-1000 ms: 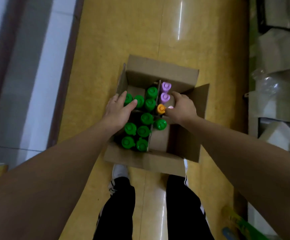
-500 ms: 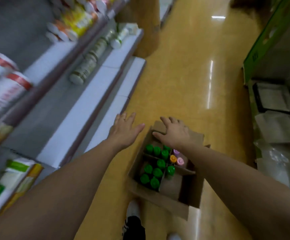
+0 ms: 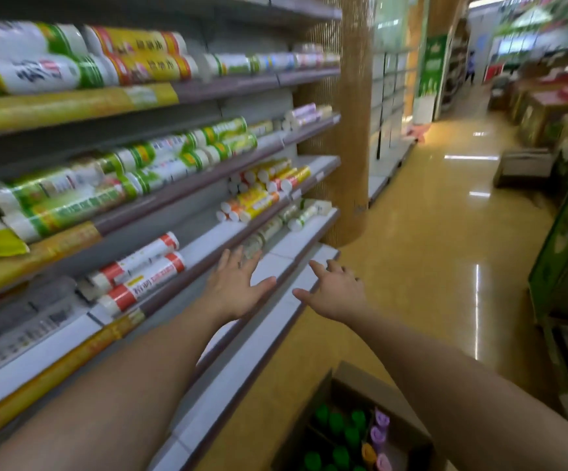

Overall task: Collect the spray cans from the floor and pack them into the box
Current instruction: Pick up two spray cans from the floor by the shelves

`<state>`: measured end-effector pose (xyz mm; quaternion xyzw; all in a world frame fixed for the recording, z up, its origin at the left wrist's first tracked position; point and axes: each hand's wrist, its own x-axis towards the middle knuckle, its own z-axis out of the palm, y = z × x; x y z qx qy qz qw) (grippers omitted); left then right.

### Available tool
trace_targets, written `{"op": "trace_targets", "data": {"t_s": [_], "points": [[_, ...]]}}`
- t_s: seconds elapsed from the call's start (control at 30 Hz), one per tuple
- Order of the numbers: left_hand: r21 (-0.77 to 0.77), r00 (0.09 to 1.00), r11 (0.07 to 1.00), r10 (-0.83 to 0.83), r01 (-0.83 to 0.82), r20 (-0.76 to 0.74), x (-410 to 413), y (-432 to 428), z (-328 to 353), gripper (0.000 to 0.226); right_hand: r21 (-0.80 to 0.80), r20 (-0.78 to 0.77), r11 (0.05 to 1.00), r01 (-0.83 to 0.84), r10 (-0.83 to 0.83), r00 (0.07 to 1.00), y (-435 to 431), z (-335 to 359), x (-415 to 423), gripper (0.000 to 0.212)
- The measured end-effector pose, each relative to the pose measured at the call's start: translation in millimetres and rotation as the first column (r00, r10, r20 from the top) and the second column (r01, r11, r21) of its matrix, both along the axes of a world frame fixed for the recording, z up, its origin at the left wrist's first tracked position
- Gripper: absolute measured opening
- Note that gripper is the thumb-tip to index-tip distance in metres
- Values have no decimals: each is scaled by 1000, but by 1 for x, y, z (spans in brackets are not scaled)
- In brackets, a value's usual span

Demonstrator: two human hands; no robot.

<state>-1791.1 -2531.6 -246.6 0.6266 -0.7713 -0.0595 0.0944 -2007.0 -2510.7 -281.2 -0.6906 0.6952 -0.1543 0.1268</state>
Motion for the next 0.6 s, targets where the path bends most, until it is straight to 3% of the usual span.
{"op": "trace_targets", "data": {"t_s": [0.33,0.6], "points": [[-179,993,980,-103,91,-58,8,-31,89,80,-168,-98,984,54,-71,993,-14,102,12,87],[-269,942,913,-331,306,-49,-10,-77,130,81,-243,-122,921,305,-341,932,5,138,9,89]]}}
